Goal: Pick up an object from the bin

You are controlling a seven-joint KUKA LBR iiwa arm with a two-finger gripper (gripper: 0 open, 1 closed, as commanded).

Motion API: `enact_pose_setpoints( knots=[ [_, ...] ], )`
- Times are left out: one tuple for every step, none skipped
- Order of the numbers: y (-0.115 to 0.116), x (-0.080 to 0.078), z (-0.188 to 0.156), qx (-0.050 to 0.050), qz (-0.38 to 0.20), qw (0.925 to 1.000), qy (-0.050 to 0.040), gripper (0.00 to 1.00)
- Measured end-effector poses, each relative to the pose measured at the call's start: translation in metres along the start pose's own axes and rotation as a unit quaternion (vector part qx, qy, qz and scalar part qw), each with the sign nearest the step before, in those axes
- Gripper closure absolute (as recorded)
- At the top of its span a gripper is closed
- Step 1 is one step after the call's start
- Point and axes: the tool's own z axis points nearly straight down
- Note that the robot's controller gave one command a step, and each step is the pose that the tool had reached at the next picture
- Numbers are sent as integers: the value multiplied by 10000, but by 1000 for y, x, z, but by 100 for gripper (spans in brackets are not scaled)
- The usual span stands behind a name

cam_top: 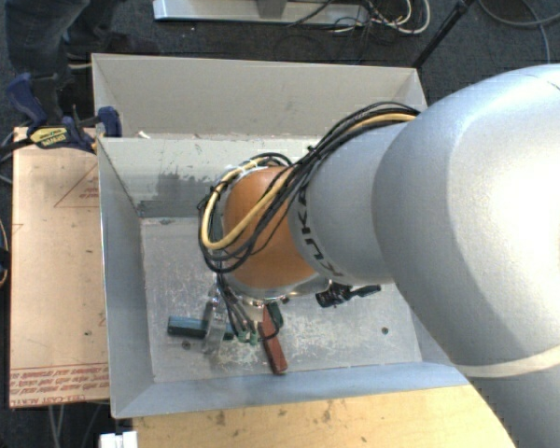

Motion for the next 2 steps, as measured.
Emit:
enact_pose_setpoints(
  knots=[
    [-1, 2, -22, 18, -1, 10000, 29, 100],
    [0, 0, -44, -6, -1, 10000, -10, 100]
  ],
)
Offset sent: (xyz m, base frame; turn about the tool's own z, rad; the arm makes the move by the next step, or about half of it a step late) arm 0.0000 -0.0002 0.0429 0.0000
